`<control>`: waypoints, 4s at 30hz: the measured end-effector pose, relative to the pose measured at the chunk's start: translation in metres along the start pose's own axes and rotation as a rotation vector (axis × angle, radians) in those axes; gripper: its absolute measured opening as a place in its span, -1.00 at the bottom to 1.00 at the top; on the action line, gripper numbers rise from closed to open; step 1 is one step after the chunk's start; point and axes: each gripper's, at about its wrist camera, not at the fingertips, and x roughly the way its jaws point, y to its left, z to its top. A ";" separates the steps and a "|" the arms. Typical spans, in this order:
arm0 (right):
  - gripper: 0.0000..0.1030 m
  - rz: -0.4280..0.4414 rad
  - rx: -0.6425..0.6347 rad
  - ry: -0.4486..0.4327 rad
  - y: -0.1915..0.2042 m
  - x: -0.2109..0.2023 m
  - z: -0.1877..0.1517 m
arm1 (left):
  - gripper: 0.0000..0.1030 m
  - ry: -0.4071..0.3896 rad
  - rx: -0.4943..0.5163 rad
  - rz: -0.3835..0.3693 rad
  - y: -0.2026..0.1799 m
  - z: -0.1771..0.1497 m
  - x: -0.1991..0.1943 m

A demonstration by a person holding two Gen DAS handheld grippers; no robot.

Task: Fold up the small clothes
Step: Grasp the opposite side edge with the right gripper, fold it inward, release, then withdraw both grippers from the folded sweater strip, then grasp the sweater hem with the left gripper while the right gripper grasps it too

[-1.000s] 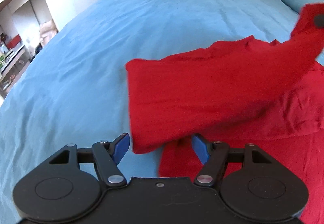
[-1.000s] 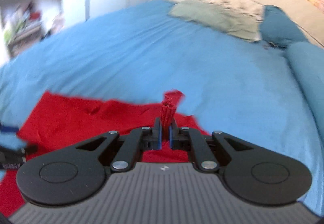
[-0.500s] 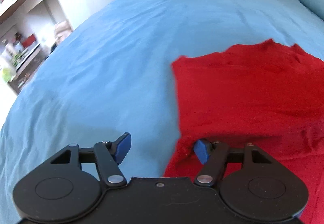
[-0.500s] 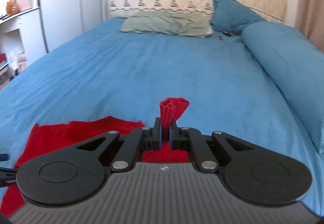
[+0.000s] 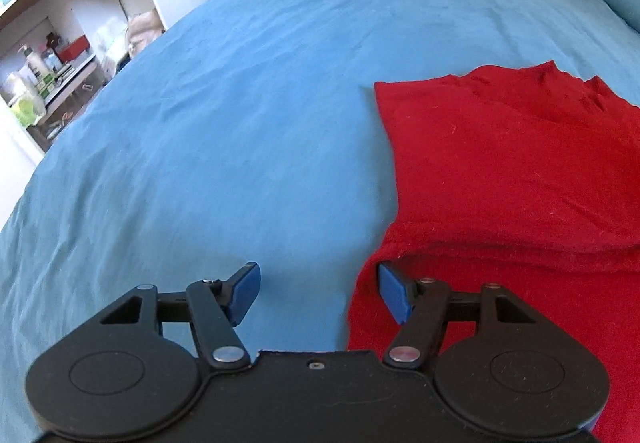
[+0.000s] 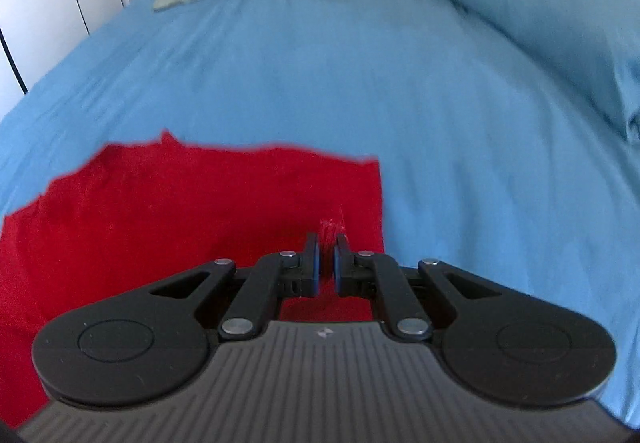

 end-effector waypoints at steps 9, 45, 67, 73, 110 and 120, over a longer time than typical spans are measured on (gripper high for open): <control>0.86 0.132 -0.124 -0.063 0.023 -0.036 -0.024 | 0.45 -0.145 0.169 -0.245 -0.043 0.020 -0.049; 0.90 0.174 -0.076 -0.243 0.009 -0.058 0.019 | 0.70 -0.212 0.130 -0.210 -0.028 0.003 -0.084; 0.97 0.271 -0.086 -0.347 -0.083 -0.292 -0.151 | 0.77 -0.370 0.022 -0.260 0.047 -0.132 -0.227; 1.00 0.286 -0.099 -0.301 -0.085 -0.331 -0.220 | 0.99 -0.302 0.014 -0.299 0.058 -0.187 -0.247; -0.04 0.163 0.034 -0.031 -0.068 -0.273 -0.339 | -0.50 -0.120 -0.060 -0.306 0.054 -0.269 -0.179; -0.55 0.178 -0.005 -0.057 -0.062 -0.277 -0.335 | -0.89 -0.142 -0.030 -0.278 0.050 -0.264 -0.192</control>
